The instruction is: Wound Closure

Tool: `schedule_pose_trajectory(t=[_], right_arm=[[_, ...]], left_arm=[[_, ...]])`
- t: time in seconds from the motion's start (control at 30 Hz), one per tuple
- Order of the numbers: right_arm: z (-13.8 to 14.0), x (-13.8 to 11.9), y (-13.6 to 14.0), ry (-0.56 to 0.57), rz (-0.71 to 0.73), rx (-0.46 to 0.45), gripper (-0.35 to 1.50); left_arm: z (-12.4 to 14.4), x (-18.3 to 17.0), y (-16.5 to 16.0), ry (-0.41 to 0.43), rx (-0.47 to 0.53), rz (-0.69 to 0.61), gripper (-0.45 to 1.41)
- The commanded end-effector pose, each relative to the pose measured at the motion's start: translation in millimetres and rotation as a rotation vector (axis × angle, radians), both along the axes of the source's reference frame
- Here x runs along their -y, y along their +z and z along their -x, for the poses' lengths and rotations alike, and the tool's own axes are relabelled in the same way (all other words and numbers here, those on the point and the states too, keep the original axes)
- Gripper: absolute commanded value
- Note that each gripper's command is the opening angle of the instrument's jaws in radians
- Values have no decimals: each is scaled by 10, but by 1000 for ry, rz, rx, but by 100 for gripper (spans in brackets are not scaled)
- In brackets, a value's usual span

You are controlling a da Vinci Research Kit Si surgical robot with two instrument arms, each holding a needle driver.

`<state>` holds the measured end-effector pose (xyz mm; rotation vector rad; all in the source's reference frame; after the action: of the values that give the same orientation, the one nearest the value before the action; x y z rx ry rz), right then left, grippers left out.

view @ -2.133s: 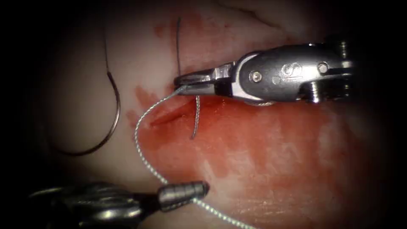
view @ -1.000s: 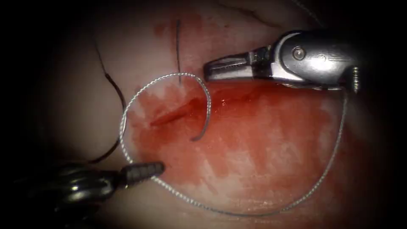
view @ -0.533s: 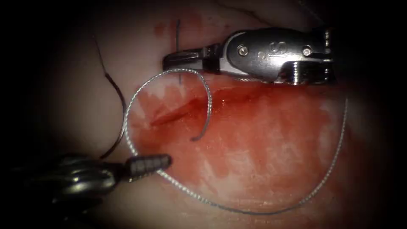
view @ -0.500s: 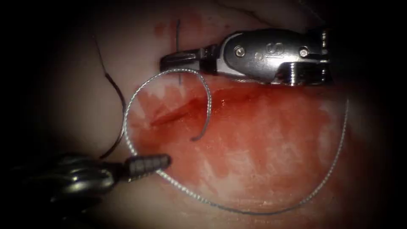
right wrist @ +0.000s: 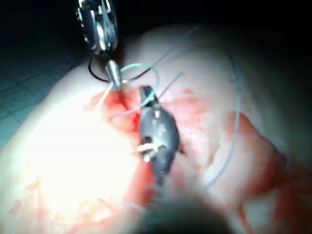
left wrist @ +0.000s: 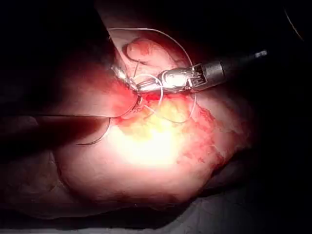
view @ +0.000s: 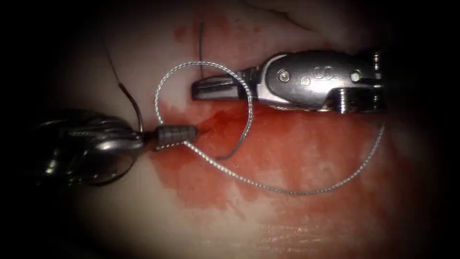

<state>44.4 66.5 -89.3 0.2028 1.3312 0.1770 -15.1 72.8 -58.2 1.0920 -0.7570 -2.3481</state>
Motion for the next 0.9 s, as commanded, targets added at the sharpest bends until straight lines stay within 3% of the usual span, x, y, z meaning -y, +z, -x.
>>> schedule_pose_trajectory(t=[0.03, 0.23, 0.6, 0.63, 0.67, 0.7, 0.77, 0.9], right_arm=[[-10, 0, 3, 1, -3, -11, -35], [-16, 4, 0, 11, -38, -56, -35], [-45, 11, 3, 55, -45, -93, -33], [-48, 12, 4, 63, -43, -90, -5], [-50, 12, 5, 74, -46, -85, 12], [-53, 13, 6, 95, -47, -71, 64], [-54, 12, 7, 107, -45, -62, 84], [-54, 12, 8, 110, -44, -59, 84]], left_arm=[[7, -5, 8, -1, -1, -8, -35], [22, -6, 24, 16, 47, -50, -35], [47, 6, 4, 85, 76, -87, -35], [47, 7, 0, 87, 79, -89, -35], [48, 7, -2, 90, 83, -90, -35], [48, 9, -8, 90, 83, -93, -35], [48, 12, -16, 92, 82, -97, -35], [51, 20, -27, 103, 79, -106, -35]])
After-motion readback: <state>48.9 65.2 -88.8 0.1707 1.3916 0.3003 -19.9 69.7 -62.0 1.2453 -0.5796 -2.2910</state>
